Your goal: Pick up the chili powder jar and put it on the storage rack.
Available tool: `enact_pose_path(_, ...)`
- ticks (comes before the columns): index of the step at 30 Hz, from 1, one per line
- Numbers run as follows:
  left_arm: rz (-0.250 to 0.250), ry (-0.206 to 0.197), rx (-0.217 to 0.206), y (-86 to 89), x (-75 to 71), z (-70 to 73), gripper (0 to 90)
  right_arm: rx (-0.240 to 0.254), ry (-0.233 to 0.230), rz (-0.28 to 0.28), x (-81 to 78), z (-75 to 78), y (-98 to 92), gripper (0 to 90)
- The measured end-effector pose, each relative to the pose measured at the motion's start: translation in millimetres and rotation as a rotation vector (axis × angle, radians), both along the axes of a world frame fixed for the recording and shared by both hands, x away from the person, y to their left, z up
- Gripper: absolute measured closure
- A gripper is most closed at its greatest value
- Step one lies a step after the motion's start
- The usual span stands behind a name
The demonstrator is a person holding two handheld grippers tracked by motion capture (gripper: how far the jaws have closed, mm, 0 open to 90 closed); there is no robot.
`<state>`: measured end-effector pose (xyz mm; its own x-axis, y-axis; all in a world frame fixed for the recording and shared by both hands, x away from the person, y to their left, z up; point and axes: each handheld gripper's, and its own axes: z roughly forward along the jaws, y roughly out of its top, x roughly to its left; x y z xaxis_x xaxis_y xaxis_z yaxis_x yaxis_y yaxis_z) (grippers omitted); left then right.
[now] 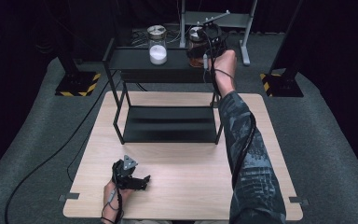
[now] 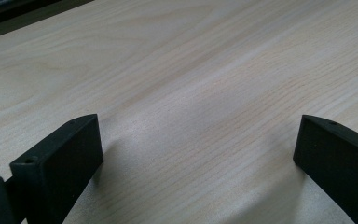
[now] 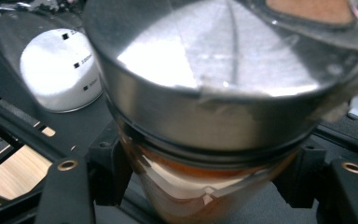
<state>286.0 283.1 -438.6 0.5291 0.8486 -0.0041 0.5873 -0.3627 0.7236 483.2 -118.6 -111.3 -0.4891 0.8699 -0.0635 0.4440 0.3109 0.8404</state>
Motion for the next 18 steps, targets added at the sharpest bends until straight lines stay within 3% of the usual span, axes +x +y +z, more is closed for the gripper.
enact_pose_path(9,-0.001,0.000,0.000,0.1,0.1,0.0,0.5,0.016,0.011,-0.016,6.2,-5.9,-0.3,30.9)
enact_pose_path(18,-0.001,0.000,0.000,0.0,0.0,0.0,0.5,0.043,-0.007,-0.024,6.1,-12.9,-0.3,30.9)
